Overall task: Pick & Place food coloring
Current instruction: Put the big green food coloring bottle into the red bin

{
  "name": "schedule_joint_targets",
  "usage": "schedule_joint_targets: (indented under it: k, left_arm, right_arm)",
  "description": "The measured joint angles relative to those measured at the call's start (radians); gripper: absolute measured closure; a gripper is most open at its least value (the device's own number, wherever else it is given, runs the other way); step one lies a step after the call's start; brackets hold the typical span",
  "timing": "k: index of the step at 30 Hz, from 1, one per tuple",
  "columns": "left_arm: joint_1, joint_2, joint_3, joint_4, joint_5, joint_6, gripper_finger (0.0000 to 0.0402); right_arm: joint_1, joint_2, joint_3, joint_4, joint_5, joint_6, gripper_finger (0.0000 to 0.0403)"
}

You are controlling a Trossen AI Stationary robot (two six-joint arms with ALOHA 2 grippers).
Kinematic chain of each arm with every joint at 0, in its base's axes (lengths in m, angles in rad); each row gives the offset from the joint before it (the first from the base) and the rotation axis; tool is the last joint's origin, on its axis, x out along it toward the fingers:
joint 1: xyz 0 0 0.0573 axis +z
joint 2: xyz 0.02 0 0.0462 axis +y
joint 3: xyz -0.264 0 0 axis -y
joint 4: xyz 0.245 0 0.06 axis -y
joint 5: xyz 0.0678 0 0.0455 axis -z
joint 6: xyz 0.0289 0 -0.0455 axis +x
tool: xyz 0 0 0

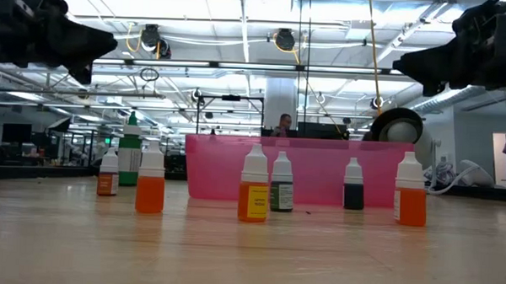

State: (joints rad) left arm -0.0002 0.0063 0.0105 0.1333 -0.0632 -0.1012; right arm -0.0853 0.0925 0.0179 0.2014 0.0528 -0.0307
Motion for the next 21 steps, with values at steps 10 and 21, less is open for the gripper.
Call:
schedule_joint_targets:
  k: [10, 21]
  left_arm:
    - [-0.03, 0.167, 0.107, -0.032, -0.048, -0.204, 0.0341]
    - [-0.185, 0.905, 0.701, -0.522, -0.286, -0.285, 0.0214]
  right_arm:
    - [0.0, 0.0, -0.001, 0.0, -0.001, 0.0, 0.0303]
    - [0.0, 0.0, -0.002, 0.004, -0.001, 0.0, 0.0303]
